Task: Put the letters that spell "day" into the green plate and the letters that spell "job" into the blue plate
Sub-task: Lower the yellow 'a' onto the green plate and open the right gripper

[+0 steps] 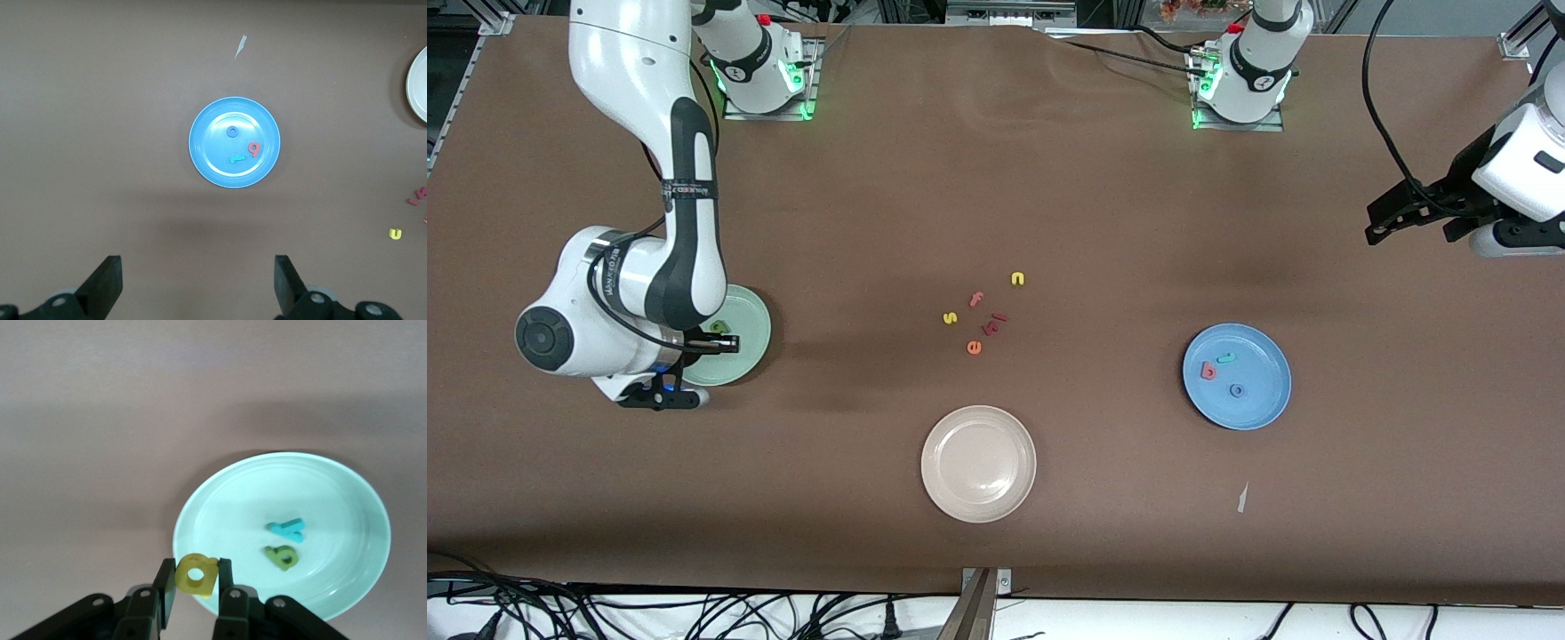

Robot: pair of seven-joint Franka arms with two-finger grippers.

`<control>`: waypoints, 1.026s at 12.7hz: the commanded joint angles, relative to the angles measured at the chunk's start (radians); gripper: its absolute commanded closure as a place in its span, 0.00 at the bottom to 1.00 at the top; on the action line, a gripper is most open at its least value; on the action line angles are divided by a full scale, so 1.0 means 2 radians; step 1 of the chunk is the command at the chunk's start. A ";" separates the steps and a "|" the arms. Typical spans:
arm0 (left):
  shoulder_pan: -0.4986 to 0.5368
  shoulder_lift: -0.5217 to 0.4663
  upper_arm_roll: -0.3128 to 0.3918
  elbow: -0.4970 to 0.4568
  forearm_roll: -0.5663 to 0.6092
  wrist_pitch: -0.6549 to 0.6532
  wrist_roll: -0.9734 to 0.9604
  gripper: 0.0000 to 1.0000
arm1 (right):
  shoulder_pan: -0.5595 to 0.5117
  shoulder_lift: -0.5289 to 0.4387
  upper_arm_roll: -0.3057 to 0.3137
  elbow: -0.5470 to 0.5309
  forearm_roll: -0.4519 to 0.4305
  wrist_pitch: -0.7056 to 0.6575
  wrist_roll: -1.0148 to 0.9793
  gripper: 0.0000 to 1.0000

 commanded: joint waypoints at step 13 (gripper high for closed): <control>0.008 0.014 0.000 0.015 -0.020 -0.003 0.003 0.00 | 0.039 -0.067 -0.021 -0.074 0.009 0.033 -0.004 0.00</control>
